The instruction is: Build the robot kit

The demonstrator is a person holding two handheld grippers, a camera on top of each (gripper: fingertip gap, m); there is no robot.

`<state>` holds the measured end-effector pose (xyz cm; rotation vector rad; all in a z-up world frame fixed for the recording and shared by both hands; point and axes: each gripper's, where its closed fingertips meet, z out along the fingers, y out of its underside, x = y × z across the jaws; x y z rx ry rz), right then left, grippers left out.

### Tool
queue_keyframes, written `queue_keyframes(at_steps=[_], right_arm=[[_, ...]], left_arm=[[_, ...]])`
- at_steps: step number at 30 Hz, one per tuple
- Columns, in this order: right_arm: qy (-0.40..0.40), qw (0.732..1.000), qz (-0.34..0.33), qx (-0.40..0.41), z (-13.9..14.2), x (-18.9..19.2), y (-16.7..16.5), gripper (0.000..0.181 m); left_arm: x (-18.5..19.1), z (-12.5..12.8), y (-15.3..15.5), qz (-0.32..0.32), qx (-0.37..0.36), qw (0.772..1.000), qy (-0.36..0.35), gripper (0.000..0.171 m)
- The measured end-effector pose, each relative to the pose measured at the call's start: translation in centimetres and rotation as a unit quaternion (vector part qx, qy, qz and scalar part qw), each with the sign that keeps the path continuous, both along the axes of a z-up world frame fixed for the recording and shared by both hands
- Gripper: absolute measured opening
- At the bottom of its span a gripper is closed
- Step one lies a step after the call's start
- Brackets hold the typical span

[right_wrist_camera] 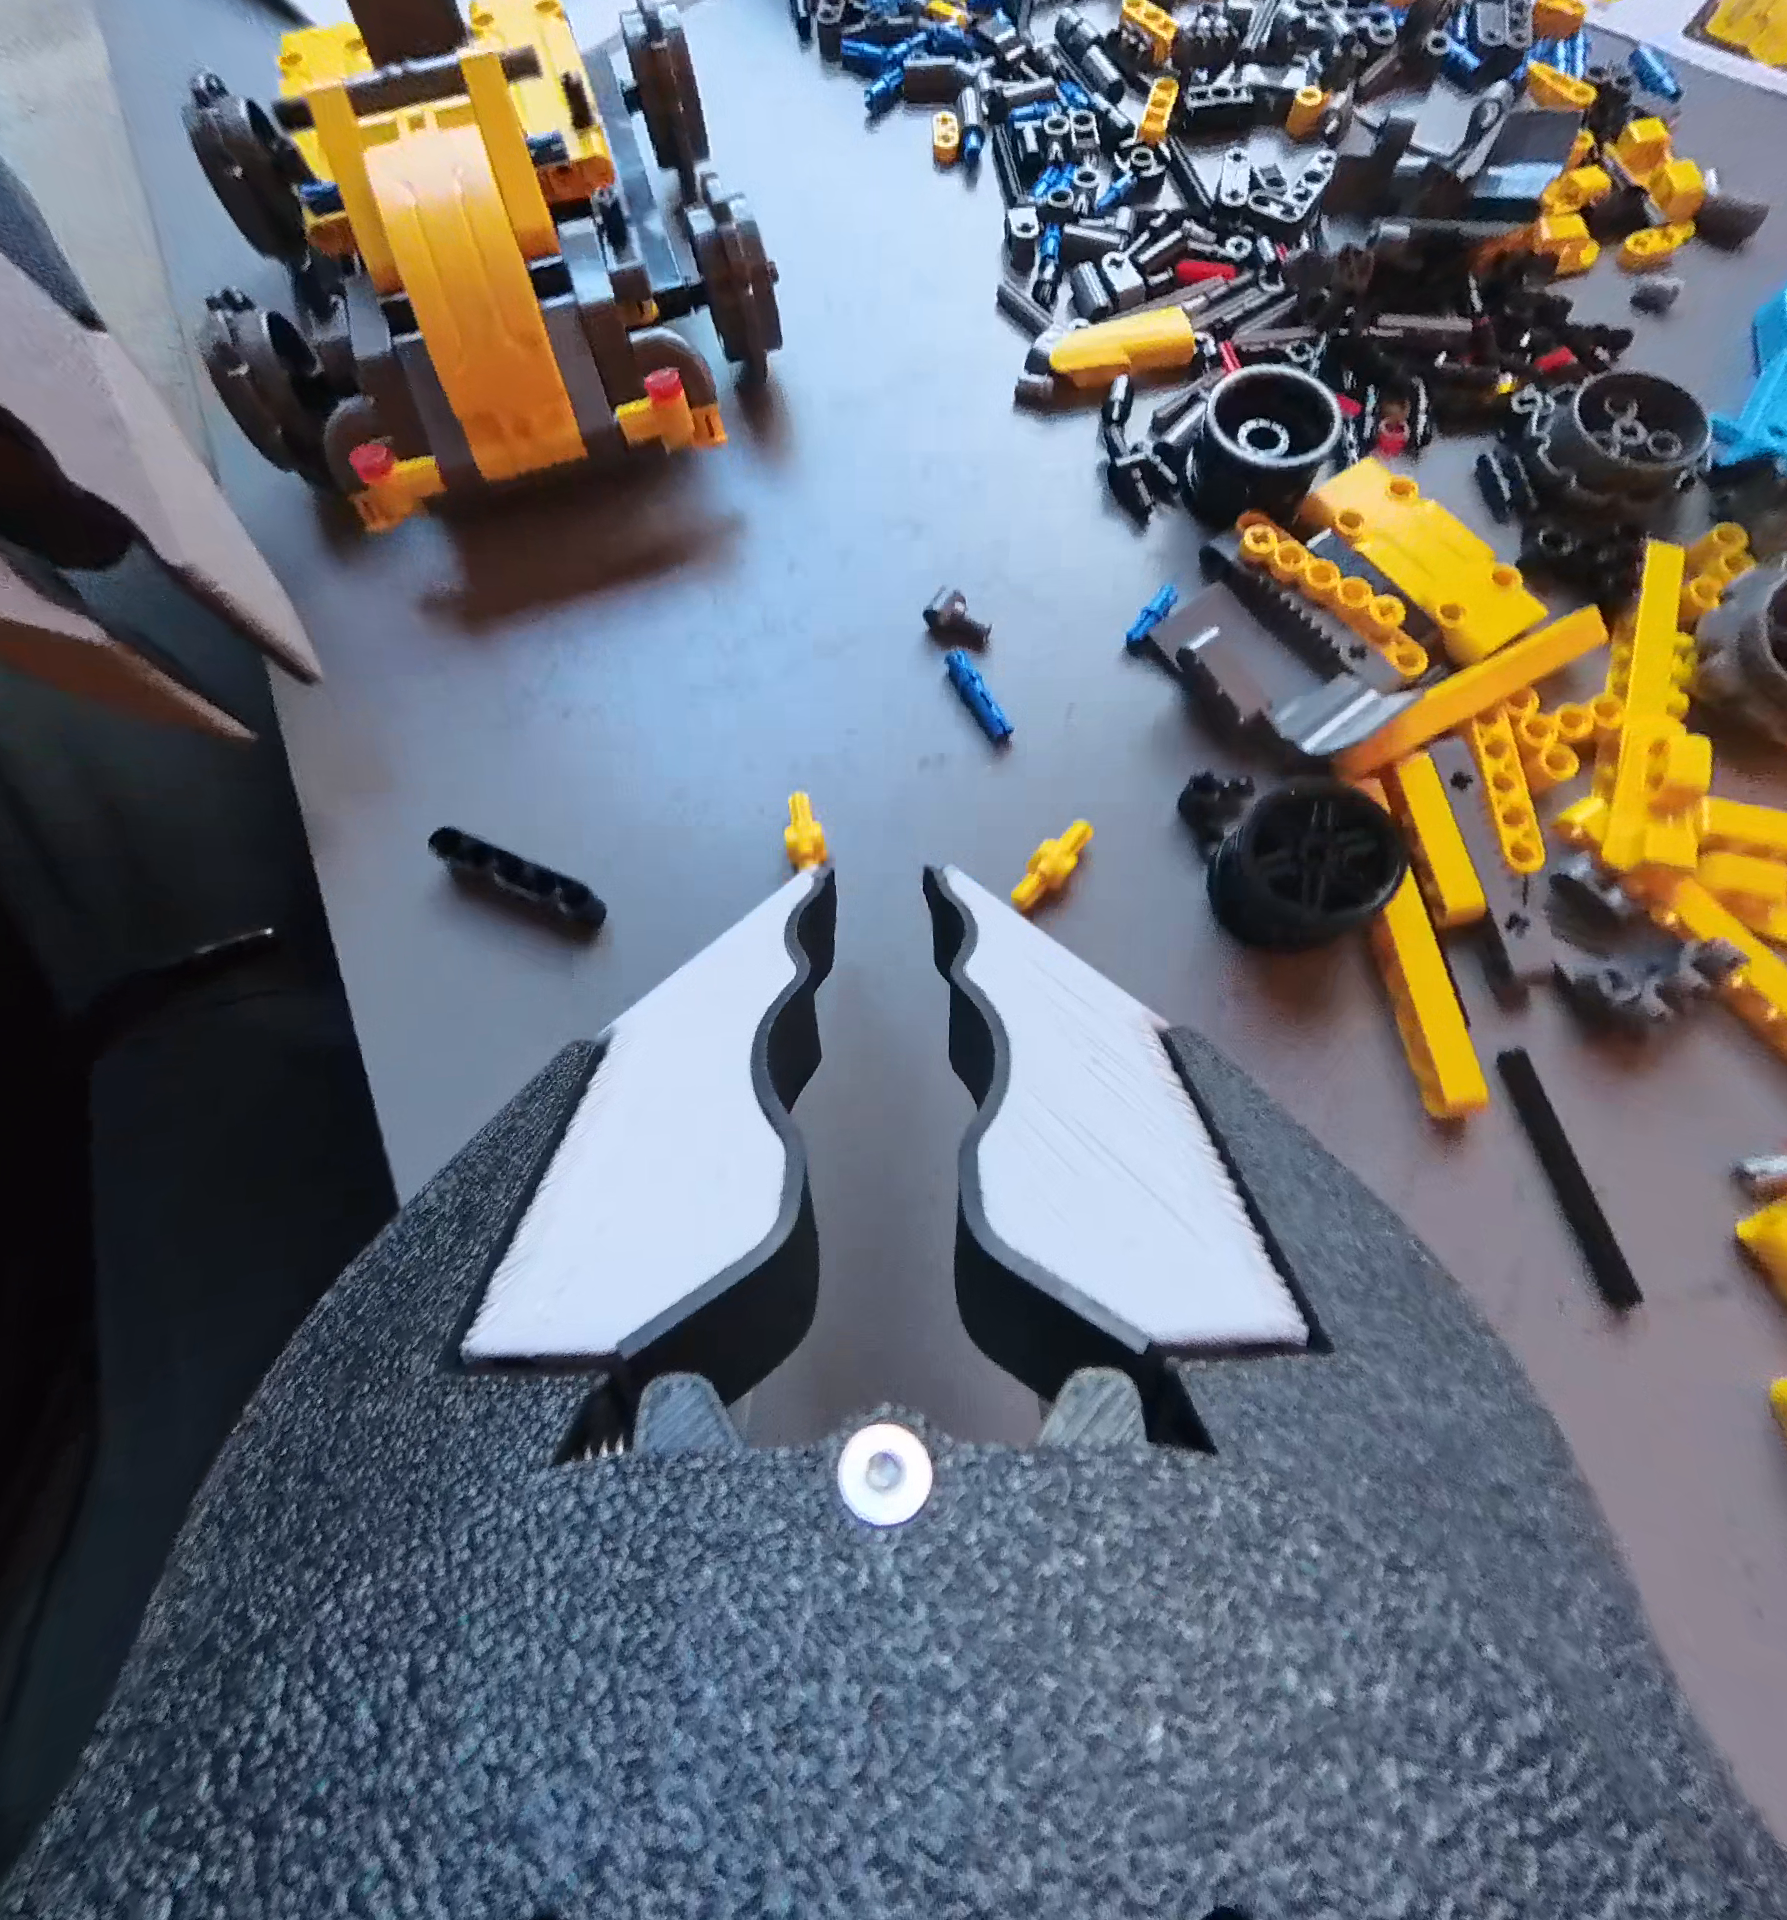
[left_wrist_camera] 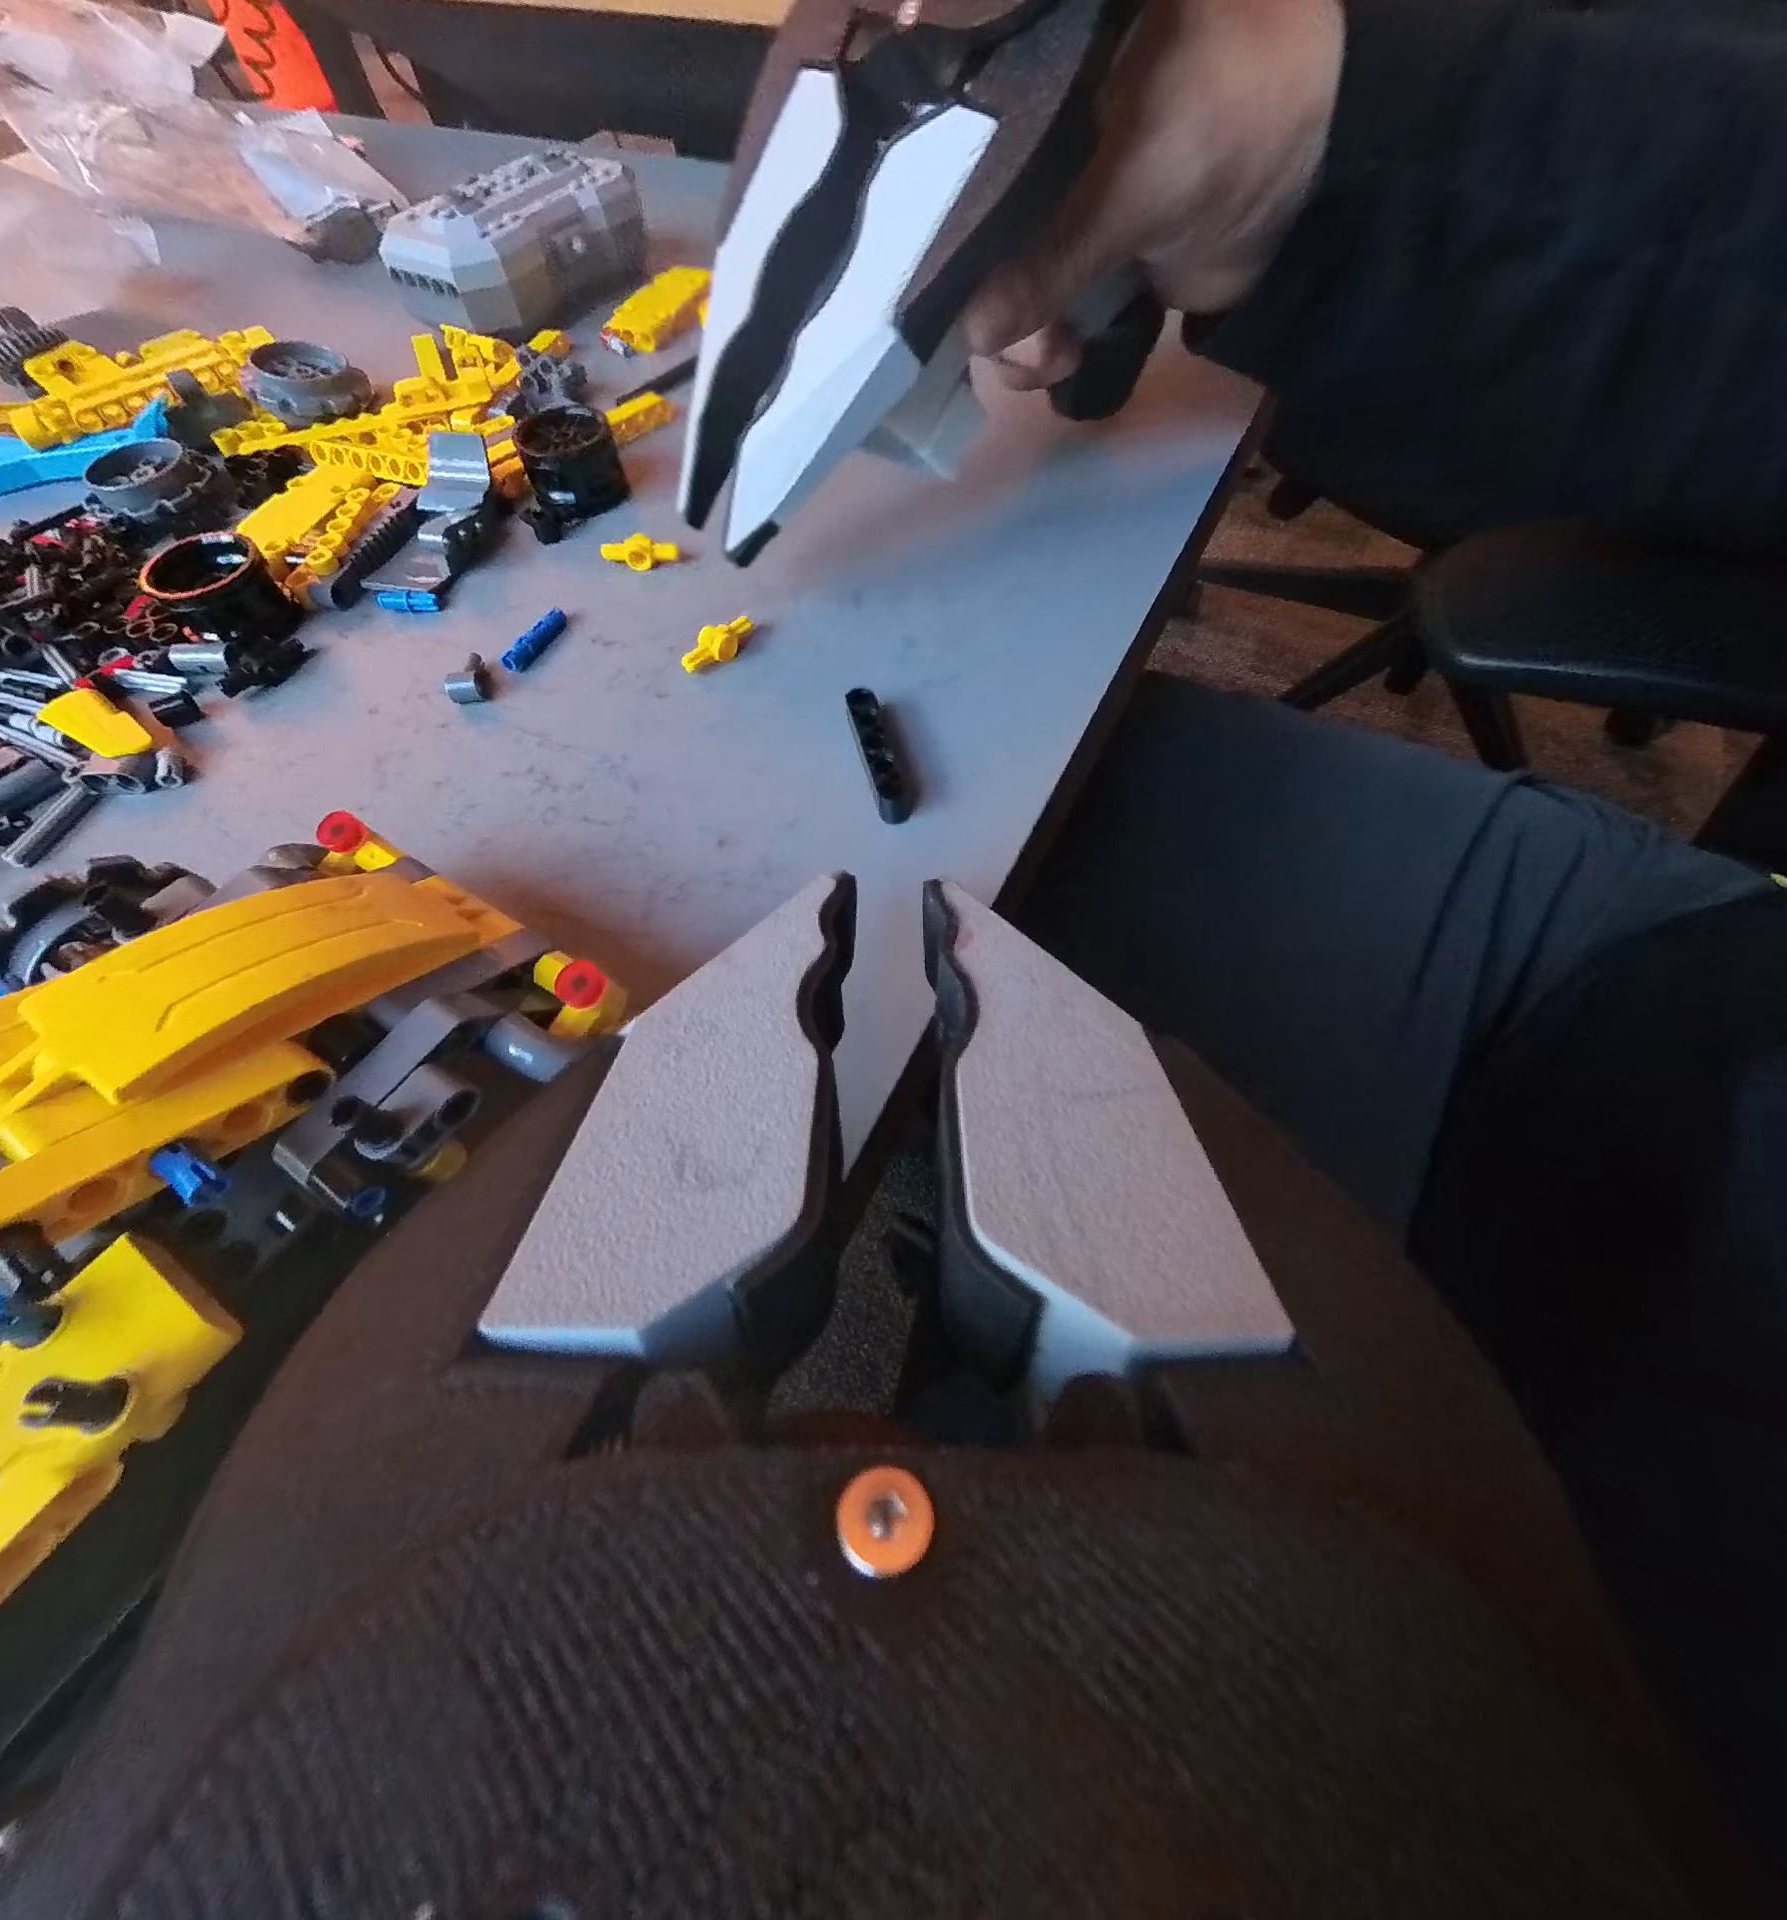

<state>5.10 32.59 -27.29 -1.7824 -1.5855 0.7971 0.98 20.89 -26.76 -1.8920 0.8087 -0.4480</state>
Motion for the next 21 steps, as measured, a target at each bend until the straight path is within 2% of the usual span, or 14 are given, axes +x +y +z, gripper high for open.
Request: queue_keyframes(at_steps=[4,11,15,21], right_arm=[[-0.003,1.0,0.011,-0.012,-0.4,0.9,-0.5,0.018],[-0.026,0.999,0.048,-0.002,-1.4,-0.7,-1.5,0.017],[-0.04,0.997,0.07,-0.001,-1.8,-1.4,-2.0,0.003],[0.012,0.987,0.139,-0.083,1.0,-2.3,-6.2,0.003]], left_arm=[[0.3,0.0,0.3,-0.002,-0.001,1.0,0.002,0.01],[0.8,0.5,0.5,-0.006,0.004,1.0,0.007,0.01],[0.6,0.7,0.6,-0.006,0.007,1.0,0.012,0.01],[0.0,1.7,1.0,-0.009,0.051,0.997,0.064,0.013]])
